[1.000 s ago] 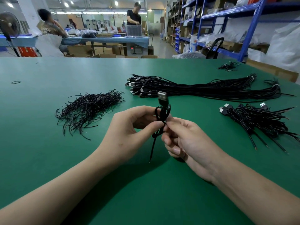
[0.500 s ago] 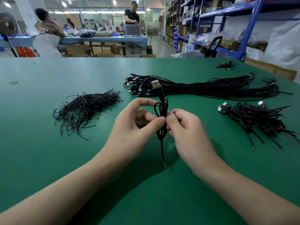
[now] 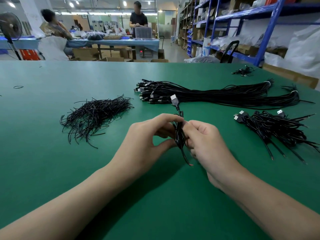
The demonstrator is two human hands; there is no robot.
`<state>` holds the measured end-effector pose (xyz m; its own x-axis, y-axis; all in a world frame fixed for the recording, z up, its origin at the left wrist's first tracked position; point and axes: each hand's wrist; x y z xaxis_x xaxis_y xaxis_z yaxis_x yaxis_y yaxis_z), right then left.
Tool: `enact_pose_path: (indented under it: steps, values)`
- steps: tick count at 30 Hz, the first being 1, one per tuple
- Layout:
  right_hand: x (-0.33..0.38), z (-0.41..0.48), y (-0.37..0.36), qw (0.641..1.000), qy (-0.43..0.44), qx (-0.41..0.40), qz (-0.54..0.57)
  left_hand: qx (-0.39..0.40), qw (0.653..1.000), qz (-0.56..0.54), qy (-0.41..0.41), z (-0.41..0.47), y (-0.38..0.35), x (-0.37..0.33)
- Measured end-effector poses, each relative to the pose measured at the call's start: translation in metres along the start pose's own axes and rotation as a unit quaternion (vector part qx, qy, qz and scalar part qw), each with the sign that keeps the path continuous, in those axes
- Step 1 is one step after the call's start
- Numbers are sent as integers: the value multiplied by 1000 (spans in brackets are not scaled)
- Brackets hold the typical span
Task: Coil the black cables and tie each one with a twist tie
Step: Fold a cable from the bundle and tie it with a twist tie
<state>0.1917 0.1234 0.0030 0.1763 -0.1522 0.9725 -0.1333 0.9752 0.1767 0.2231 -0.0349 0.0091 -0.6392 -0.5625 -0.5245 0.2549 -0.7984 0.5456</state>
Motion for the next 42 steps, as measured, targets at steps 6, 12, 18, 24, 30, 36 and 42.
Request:
enact_pose_path:
  steps: [6,12,18,24,30,36,42]
  values:
    - [1,-3,0,988,128,-26,-88,-55,996,49,44,1,3,0]
    - [8,-7,4,961,222,-65,-153,0,981,-140,138,2,0,-5]
    - [16,-9,8,911,329,-81,-235,66,882,-392,251,3,4,-9]
    - [9,-3,7,961,227,-50,-147,-5,913,-352,204,0,0,-5]
    - [2,3,6,995,84,-9,-45,-6,954,-270,130,-3,-7,0]
    - [2,1,5,997,73,0,-35,0,947,-287,148,-3,-9,1]
    - [2,1,2,998,33,36,26,18,995,-93,40,-3,-4,-2]
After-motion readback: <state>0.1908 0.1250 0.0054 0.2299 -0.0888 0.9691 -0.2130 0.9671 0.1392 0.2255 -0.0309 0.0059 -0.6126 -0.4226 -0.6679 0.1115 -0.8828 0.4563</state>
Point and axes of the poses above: each hand's wrist, its own z-axis towards the middle knuckle, its own y-axis out of the back of the hand, x = y × z, and after that the axes turned 4 degrees about -y, right-handed
